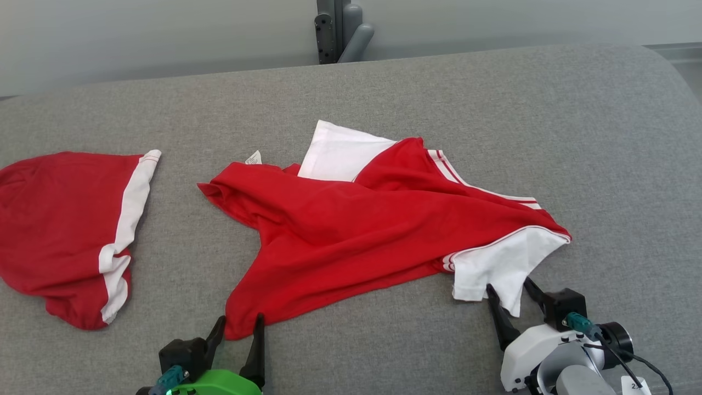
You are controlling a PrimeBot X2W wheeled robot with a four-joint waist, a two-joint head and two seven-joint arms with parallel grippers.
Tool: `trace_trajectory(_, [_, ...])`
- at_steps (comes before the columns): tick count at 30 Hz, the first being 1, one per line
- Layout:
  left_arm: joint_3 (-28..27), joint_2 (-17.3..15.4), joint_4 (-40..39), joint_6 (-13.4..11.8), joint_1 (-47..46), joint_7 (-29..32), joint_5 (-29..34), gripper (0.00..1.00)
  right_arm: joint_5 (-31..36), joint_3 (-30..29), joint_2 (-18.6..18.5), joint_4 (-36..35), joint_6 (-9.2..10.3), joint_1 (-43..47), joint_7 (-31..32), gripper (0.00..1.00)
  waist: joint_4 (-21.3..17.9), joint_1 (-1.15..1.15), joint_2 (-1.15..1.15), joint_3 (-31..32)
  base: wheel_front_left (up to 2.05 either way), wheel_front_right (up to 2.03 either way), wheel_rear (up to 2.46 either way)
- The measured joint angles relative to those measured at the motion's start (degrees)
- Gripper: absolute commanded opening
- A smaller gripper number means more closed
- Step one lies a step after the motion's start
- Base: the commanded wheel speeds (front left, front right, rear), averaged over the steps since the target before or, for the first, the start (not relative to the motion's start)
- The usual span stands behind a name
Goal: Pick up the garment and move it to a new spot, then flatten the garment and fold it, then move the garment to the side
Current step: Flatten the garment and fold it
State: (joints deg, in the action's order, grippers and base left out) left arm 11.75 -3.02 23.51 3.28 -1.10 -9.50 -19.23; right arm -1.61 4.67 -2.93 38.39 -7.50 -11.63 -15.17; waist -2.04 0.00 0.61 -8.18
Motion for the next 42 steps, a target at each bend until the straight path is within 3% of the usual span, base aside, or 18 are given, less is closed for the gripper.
trace_trajectory(8, [0.5,0.0,2.5,0.2,-0.8,-0.2,-1.4,1.0,-2.9,2.4,0.0,1.5,0.02,-0.5,-0.1,1.0,-0.2,0.0,0.0,-0.2,0.0,0.0,0.0])
trace_trajectory(9, [0.5,0.0,2.8,0.2,-0.8,-0.1,-1.5,0.99,-3.1,2.6,0.0,1.7,0.02,-0.5,-0.1,0.86,-0.3,0.0,0.0,-0.1,0.0,0.0,0.0])
trace_trajectory(10, [0.5,0.0,3.1,0.2,-0.8,0.1,-1.8,0.52,-3.8,3.2,0.0,2.0,0.02,-0.5,-0.1,0.37,-0.3,0.0,0.0,-0.1,0.0,0.0,0.0])
trace_trajectory(11, [0.7,0.0,3.5,0.2,-0.9,0.4,-1.9,0.02,-4.6,4.1,-0.1,2.4,0.03,-0.6,-0.2,0.0,-0.4,0.0,0.0,0.0,0.0,0.0,0.0])
trace_trajectory(18, [2.3,-0.4,5.4,1.8,-1.6,0.2,-2.8,0.0,-11.3,7.8,0.1,3.1,0.0,-1.6,-0.2,0.0,-1.1,0.0,0.0,0.5,0.0,0.0,0.0])
trace_trajectory(23, [3.2,-0.4,-1.2,2.8,-1.6,1.7,-4.9,0.0,-19.4,7.2,-0.4,-4.8,0.0,0.7,0.0,0.0,-1.1,0.0,0.0,1.6,0.0,0.0,0.0])
trace_trajectory(27, [3.4,-1.0,-15.6,3.3,-0.7,5.2,-9.0,0.0,-27.3,6.1,-5.1,-20.1,0.0,3.0,1.4,0.0,-1.3,0.0,0.0,2.3,0.0,0.0,0.0])
trace_trajectory(32, [2.6,-4.3,-34.9,2.7,-0.6,12.2,-10.1,0.0,-33.5,-0.5,-10.0,-42.3,0.01,5.1,7.1,0.0,-1.7,0.0,0.0,2.3,0.0,0.0,0.0])
trace_trajectory(37, [1.1,-7.3,-50.4,1.4,-4.6,21.4,-12.5,0.0,-36.4,-7.3,-11.1,-59.7,0.02,4.1,15.7,0.0,-2.0,0.0,0.0,1.5,0.0,0.0,0.0])
trace_trajectory(42, [-1.2,-9.2,-58.8,-0.1,-15.5,31.5,-17.4,0.0,-40.2,-14.1,-10.9,-70.6,0.02,-4.6,23.6,0.0,-2.0,0.0,0.0,-0.6,0.0,0.0,0.0])
